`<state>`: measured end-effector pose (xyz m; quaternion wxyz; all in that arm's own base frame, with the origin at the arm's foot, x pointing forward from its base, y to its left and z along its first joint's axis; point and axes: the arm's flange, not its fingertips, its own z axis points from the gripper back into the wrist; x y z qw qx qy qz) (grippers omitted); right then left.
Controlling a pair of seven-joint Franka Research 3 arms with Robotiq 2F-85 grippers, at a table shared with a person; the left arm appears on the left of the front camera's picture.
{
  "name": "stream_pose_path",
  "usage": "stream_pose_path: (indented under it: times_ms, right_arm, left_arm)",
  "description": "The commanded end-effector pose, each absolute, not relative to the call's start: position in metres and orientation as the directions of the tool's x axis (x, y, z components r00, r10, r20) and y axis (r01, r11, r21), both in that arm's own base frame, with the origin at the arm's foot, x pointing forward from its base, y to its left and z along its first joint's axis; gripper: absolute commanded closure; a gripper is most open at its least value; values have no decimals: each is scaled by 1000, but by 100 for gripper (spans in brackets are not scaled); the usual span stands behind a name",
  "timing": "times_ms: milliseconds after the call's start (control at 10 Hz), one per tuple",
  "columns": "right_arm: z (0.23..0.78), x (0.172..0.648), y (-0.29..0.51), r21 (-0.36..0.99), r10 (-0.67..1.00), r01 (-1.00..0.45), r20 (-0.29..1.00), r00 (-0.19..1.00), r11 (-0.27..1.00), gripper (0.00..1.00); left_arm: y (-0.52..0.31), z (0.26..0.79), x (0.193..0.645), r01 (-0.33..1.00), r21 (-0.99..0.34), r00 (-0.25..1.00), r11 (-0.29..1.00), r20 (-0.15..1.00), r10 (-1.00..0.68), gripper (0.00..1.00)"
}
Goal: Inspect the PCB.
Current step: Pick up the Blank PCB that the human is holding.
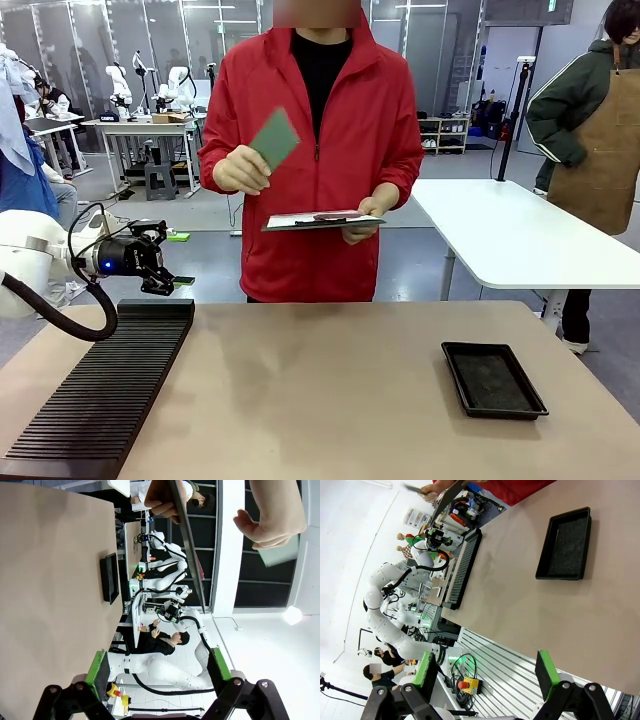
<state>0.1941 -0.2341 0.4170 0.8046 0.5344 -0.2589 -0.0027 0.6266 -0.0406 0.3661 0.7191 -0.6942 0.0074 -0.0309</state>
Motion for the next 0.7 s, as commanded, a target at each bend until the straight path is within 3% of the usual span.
stream_pose_path:
  times_ms: [0,200,600]
  right_arm:
    - [418,194,-235,859,-282,-291,429,858,422,0]
    - [418,194,-235,859,-282,-291,429,858,422,0]
    - [418,194,-235,859,-282,-291,429,858,422,0]
  left_arm:
    - [-42,366,627,34,-999,998,33,32,-57,0]
    - [-32,393,614,82,-995,994,64,77,-73,0]
    - [38,423,495,85,-993,996,86,82,-37,0]
